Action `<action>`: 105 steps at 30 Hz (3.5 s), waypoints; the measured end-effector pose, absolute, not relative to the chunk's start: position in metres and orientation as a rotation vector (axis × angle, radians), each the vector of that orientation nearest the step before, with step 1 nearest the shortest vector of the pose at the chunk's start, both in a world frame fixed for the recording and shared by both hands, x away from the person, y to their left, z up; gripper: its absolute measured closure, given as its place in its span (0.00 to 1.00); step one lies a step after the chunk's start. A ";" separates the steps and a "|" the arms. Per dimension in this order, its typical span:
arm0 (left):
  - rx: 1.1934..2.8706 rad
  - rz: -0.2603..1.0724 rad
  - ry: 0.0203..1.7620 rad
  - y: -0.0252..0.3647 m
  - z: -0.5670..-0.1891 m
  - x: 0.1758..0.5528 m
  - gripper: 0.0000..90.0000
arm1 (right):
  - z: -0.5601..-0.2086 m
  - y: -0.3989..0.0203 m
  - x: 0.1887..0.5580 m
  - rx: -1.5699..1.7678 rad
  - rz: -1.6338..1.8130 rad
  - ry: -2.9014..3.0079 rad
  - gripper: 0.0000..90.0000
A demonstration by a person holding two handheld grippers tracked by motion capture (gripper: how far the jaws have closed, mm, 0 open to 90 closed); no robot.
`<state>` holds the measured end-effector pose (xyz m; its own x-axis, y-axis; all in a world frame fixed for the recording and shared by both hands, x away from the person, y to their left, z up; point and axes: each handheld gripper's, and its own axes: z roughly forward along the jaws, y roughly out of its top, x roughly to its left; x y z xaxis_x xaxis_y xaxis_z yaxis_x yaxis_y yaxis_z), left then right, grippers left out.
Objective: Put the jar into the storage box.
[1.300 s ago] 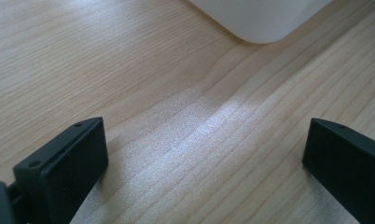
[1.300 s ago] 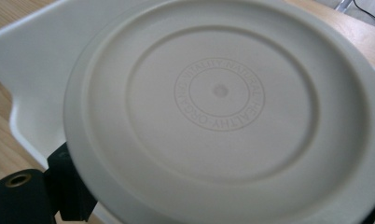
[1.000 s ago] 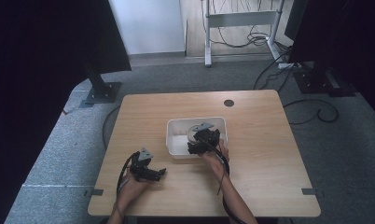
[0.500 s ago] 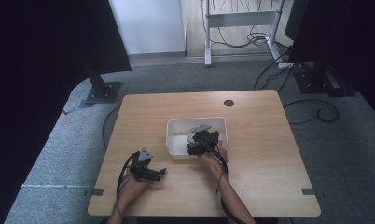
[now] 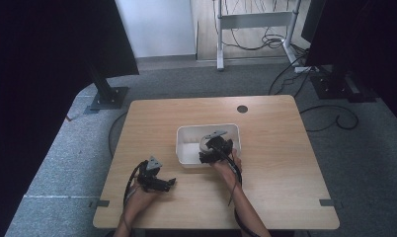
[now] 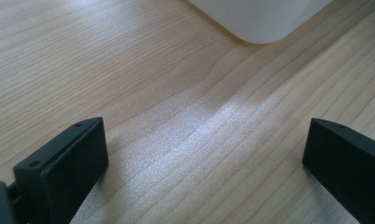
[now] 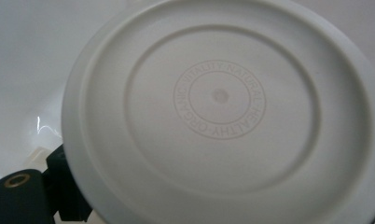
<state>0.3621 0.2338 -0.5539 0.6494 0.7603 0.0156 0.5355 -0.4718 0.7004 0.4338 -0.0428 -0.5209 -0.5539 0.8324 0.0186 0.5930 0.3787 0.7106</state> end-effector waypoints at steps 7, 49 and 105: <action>2.190 0.429 1.002 0.234 -0.554 0.362 0.00 | -0.515 -0.046 0.431 1.205 1.014 2.310 0.04; 2.188 0.429 1.002 0.234 -0.554 0.362 0.00 | -0.490 -0.072 0.390 1.038 1.056 2.316 0.04; 2.189 0.430 1.003 0.234 -0.554 0.362 0.00 | -0.504 -0.155 0.321 1.085 1.061 2.264 0.04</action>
